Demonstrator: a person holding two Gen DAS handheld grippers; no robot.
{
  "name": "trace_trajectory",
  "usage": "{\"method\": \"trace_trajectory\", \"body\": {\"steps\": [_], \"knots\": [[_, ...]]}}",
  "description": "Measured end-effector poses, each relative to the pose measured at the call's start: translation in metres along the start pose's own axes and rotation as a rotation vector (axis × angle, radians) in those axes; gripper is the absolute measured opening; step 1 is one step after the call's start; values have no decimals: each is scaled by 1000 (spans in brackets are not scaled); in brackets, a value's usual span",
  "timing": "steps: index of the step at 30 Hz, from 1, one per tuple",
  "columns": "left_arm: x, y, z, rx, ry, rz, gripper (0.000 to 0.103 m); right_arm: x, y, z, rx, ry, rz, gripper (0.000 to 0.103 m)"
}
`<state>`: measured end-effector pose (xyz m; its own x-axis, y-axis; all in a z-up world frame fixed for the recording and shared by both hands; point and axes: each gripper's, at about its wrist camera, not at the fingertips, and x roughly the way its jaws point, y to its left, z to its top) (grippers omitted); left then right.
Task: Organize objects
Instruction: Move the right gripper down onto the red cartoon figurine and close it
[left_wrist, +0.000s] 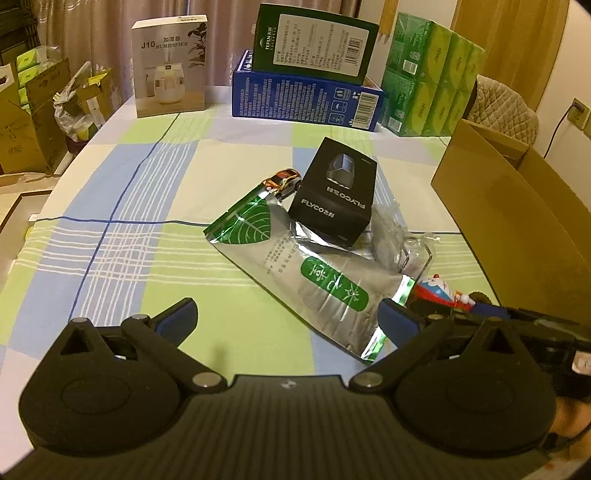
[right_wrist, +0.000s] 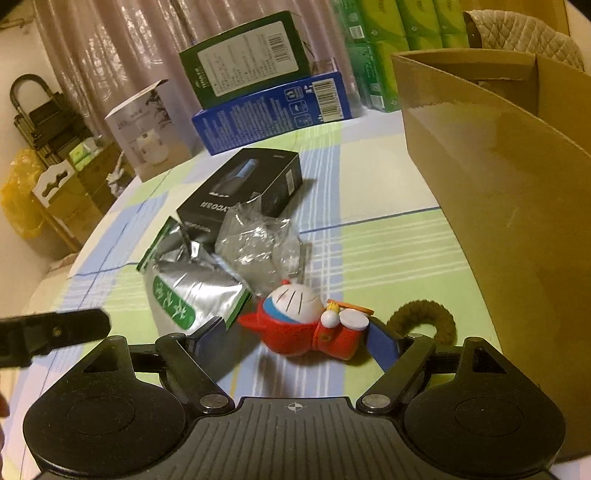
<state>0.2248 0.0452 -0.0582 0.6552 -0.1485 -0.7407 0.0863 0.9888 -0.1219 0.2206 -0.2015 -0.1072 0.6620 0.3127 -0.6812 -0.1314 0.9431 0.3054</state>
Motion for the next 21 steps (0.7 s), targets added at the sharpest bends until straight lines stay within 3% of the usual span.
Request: {"method": "trace_trajectory", "body": {"steps": [18,21], "knots": [[7,4,-4,-34,32,1,102,13,4,-3,-118,-22,-32,77],[8,5,-5,-44,37,-3,102,12,2,-4,-121,-19,-38,72]]}}
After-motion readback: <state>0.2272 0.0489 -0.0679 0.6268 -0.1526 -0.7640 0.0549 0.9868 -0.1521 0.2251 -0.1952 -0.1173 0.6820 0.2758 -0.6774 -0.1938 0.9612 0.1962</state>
